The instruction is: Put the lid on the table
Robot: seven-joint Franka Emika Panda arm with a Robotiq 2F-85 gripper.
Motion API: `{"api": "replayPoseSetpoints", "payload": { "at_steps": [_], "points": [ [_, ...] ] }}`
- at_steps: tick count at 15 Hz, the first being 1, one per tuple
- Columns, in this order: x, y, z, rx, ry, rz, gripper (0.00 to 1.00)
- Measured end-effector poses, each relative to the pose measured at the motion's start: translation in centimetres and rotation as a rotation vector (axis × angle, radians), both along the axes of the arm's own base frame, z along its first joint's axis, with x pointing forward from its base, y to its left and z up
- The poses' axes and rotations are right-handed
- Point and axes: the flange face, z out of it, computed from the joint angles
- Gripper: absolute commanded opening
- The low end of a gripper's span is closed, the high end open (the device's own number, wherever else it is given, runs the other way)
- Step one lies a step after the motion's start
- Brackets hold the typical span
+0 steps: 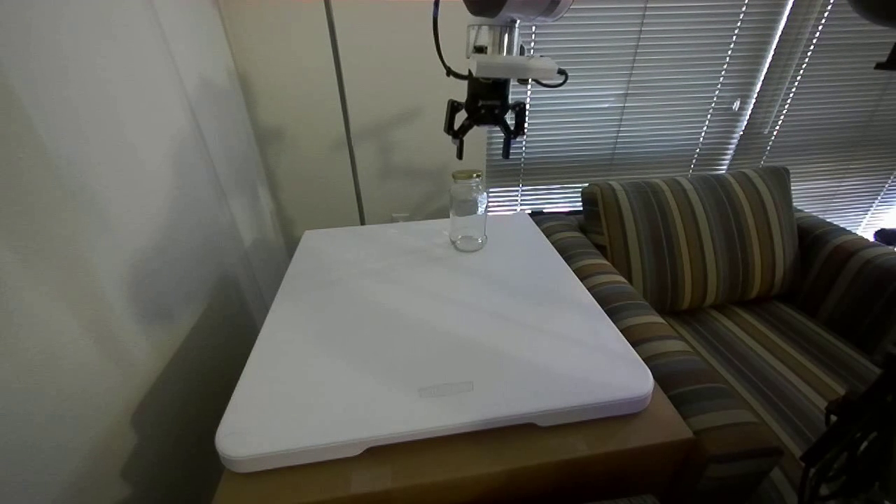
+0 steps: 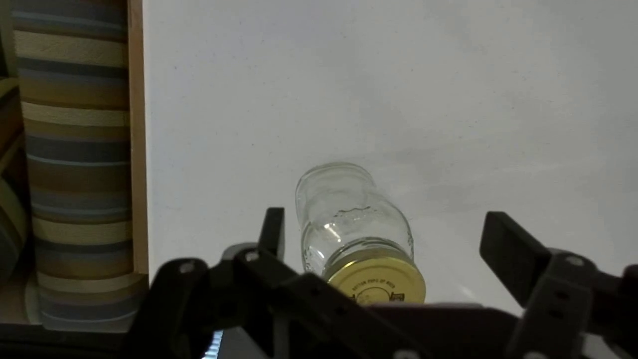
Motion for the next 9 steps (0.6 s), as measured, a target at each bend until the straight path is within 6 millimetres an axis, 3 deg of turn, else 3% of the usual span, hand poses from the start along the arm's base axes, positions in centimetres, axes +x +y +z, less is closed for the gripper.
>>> {"api": "replayPoseSetpoints", "payload": {
  "at_steps": [9],
  "points": [
    [-0.35, 0.27, -0.35, -0.002, 0.034, 0.007, 1.00]
  ]
}}
